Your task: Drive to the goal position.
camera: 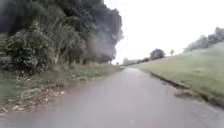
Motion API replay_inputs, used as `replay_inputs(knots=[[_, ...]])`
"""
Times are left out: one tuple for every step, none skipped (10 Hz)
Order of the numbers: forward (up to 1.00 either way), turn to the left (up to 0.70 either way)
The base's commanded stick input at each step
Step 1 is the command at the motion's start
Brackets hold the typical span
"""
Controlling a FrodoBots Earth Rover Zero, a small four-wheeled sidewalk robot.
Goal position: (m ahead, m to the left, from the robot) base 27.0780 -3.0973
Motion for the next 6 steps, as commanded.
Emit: replay_inputs(knots=[[1.0, 0.03], [1.0, 0.03], [1.0, 0.03], [1.0, 0.03], [1.0, 0.03], [1.0, 0.03]])
